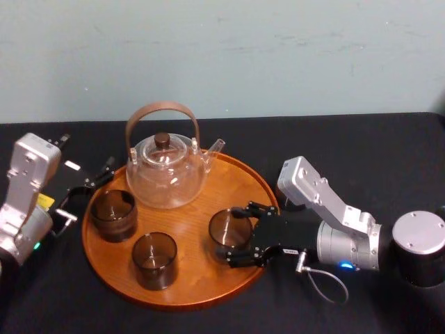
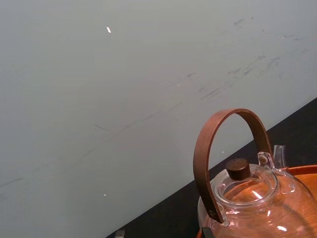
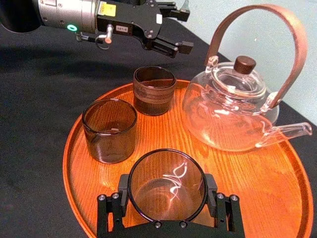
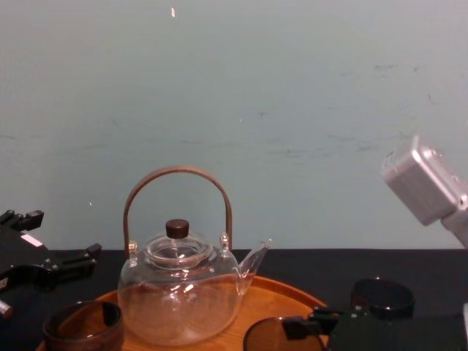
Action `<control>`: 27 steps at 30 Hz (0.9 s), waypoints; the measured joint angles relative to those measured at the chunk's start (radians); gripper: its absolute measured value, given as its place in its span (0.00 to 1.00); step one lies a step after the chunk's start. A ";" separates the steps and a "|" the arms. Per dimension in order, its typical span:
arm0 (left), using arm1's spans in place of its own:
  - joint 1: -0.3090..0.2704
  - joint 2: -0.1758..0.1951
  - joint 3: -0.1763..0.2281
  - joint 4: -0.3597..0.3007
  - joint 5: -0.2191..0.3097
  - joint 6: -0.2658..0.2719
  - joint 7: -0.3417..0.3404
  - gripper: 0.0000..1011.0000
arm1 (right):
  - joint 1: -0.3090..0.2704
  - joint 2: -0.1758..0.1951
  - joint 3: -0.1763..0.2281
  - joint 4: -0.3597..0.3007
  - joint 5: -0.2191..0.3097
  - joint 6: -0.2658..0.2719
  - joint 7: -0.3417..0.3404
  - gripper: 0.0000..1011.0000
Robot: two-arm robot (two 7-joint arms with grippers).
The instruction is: Pick up the glass from the table and place it on the tray.
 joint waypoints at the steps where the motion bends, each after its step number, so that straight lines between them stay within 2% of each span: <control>1: 0.000 0.000 0.000 0.000 0.000 0.000 0.000 0.99 | 0.001 -0.001 -0.001 0.002 0.000 0.000 0.000 0.90; 27: 0.000 0.000 0.000 0.000 0.000 0.000 0.000 0.99 | 0.001 -0.017 -0.017 0.036 -0.003 0.007 -0.002 0.90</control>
